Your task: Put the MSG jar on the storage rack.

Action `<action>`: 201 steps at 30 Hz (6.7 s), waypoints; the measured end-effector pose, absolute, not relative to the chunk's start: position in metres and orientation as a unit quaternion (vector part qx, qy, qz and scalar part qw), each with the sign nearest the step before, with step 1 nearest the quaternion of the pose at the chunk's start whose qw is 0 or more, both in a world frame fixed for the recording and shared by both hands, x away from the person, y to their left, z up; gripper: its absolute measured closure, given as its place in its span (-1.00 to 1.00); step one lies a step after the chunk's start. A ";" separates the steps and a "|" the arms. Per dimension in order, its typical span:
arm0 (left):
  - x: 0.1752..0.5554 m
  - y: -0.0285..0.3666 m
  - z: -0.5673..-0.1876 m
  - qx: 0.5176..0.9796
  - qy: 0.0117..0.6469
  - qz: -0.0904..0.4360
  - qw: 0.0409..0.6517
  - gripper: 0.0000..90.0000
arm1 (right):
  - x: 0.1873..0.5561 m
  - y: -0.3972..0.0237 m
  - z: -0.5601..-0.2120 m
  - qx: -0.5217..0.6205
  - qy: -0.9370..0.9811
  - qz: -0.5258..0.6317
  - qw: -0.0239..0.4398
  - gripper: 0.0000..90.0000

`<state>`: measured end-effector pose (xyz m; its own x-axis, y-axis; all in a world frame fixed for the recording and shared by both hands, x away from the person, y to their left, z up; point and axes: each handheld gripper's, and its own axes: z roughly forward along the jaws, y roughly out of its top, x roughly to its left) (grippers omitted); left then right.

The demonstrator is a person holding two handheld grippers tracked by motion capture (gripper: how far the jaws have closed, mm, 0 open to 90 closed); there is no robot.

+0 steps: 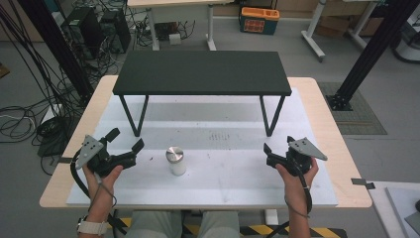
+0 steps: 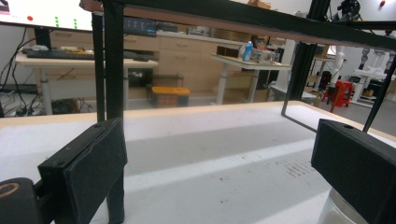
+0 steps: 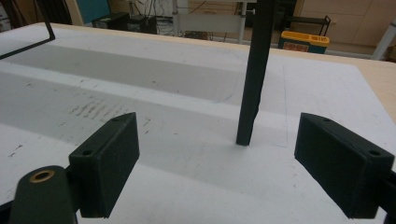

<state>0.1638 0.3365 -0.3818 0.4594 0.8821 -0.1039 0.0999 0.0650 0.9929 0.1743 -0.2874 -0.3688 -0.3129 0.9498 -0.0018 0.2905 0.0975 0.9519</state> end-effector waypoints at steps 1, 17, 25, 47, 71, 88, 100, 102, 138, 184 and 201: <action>0.164 0.336 -0.382 0.603 0.407 0.323 0.605 -0.93 | 0.174 -0.288 -0.369 0.474 0.653 0.478 0.347 -0.71; 0.158 0.335 -0.386 0.598 0.403 0.325 0.612 -0.99 | 0.172 -0.289 -0.371 0.481 0.646 0.483 0.342 -0.71; 0.153 0.332 -0.386 0.600 0.394 0.328 0.614 -1.00 | 0.173 -0.288 -0.369 0.477 0.651 0.482 0.342 -0.71; 0.145 0.328 -0.382 0.602 0.379 0.316 0.628 -0.99 | 0.174 -0.286 -0.368 0.475 0.652 0.482 0.342 -0.71; 0.143 0.303 -0.385 0.624 0.344 0.299 0.635 -0.99 | 0.172 -0.285 -0.371 0.478 0.647 0.483 0.345 -0.72; 0.154 0.277 -0.401 0.646 0.323 0.295 0.625 -0.95 | 0.169 -0.286 -0.372 0.479 0.646 0.483 0.346 -0.72; 0.164 0.258 -0.413 0.675 0.329 0.291 0.593 -0.88 | 0.168 -0.287 -0.371 0.481 0.645 0.483 0.346 -0.71; 0.165 0.257 -0.414 0.676 0.331 0.290 0.591 -0.88 | 0.168 -0.288 -0.371 0.481 0.646 0.482 0.347 -0.71; 0.182 0.255 -0.425 0.706 0.321 0.268 0.572 -0.06 | 0.166 -0.290 -0.372 0.486 0.642 0.482 0.345 -0.70; 0.181 0.272 -0.359 0.699 0.308 0.258 0.592 -0.05 | 0.169 -0.288 -0.370 0.485 0.642 0.483 0.345 -0.70; 0.205 0.266 -0.287 0.705 0.286 0.267 0.592 -0.05 | 0.173 -0.289 -0.370 0.486 0.641 0.485 0.343 -0.70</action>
<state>0.2049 0.2659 -0.2867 0.6947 0.7183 0.0374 0.0864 -0.1349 0.9871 0.1726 -0.2890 -0.3701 -0.2922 0.9558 0.0322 0.2916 0.0570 0.9548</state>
